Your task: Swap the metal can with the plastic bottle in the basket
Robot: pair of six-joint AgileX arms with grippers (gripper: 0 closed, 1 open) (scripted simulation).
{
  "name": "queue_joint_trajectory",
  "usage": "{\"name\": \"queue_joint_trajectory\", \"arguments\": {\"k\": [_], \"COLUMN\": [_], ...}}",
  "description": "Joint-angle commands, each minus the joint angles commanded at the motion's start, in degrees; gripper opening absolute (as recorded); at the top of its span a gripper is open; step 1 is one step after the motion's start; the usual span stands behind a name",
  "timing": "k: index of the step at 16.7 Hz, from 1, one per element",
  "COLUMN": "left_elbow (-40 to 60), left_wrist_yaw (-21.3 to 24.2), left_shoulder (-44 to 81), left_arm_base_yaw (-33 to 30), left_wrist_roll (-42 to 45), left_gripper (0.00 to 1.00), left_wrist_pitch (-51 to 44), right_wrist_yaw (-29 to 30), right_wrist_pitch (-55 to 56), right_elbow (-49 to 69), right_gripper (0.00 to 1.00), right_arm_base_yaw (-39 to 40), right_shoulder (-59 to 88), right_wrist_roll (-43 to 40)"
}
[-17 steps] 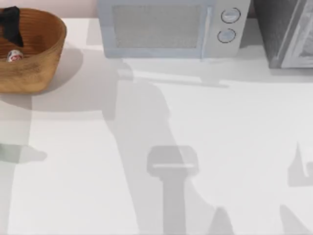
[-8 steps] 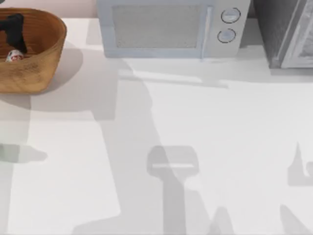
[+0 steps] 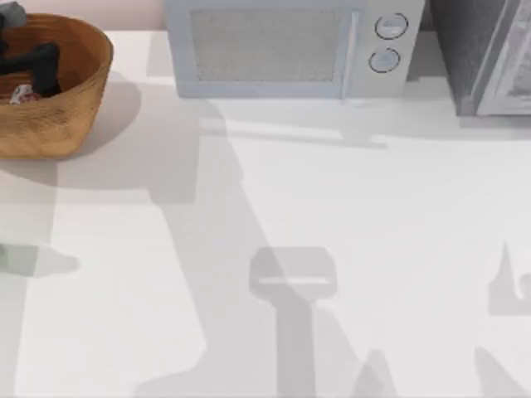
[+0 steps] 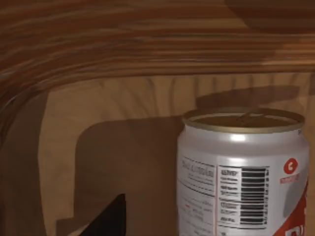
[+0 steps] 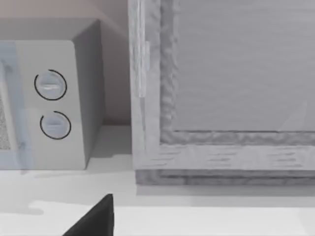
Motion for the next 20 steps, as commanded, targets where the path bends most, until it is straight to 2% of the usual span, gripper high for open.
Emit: {"name": "queue_joint_trajectory", "arguments": {"k": [6, 19, 20], "left_elbow": [-1.24, -1.24, -1.24], "left_wrist_yaw": [-0.03, -0.03, -0.03], "left_shoulder": [0.43, 0.43, 0.43], "left_arm_base_yaw": [-0.25, -0.25, -0.25], "left_wrist_roll": [-0.25, -0.25, -0.25], "left_gripper": [1.00, 0.02, 0.00], "left_wrist_pitch": [1.73, 1.73, 1.73], "right_wrist_yaw": [0.00, 0.00, 0.00], "right_wrist_pitch": [0.00, 0.00, 0.00], "right_elbow": [0.00, 0.00, 0.00], "right_gripper": [1.00, 1.00, 1.00], "right_arm_base_yaw": [0.00, 0.00, 0.00], "right_shoulder": [0.00, 0.00, 0.00], "right_wrist_roll": [0.00, 0.00, 0.00]}}
